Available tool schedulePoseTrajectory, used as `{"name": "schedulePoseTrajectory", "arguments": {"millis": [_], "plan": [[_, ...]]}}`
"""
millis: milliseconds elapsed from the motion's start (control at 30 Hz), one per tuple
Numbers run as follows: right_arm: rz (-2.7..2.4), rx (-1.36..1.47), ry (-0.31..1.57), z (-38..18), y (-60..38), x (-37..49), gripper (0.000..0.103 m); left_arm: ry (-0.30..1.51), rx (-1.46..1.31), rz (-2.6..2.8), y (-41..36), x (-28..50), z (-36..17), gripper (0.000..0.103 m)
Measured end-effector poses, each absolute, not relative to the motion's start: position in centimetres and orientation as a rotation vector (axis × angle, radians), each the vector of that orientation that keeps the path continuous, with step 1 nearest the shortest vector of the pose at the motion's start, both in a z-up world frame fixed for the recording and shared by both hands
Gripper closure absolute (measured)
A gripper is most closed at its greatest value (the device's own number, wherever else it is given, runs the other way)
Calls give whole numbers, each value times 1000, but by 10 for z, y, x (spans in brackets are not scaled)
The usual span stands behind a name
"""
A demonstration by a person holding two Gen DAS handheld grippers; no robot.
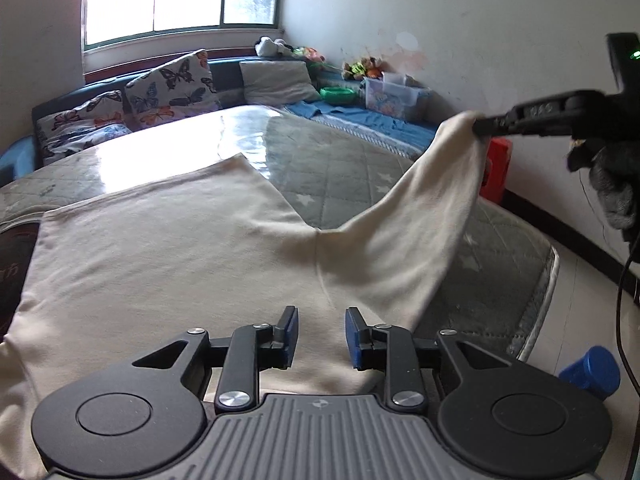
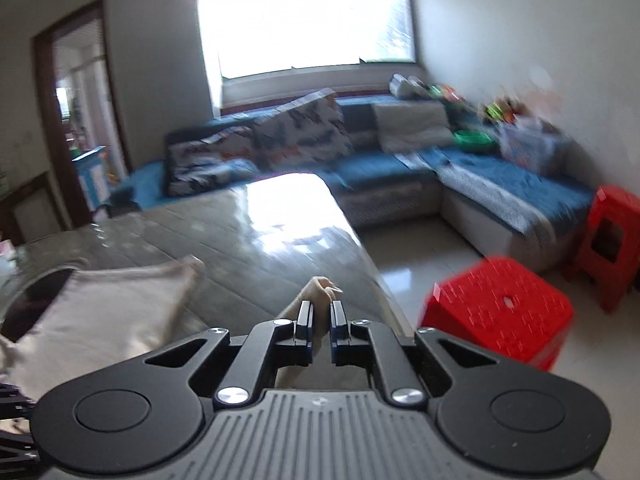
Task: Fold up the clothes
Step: 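Grasp a sleeve with the right gripper and lift it toward the body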
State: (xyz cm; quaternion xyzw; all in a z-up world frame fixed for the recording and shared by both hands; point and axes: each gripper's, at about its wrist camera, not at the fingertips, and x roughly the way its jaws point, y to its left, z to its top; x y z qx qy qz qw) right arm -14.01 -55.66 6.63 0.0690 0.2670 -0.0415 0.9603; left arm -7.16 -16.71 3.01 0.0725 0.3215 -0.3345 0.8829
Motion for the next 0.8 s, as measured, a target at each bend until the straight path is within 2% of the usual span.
{"name": "schedulePoseTrajectory", "arguments": {"millis": [133,500,800], "plan": [[29,68,505,93,-516,-131,96,642,118,-638,-139,-69,40,69],[417,-146,474,125,-359,-95,96,629,18,-426,-39,-66,45,69],[620,-224,604,78,-276,-92,95,663,-23,-357,-9,-76,33,68]]}}
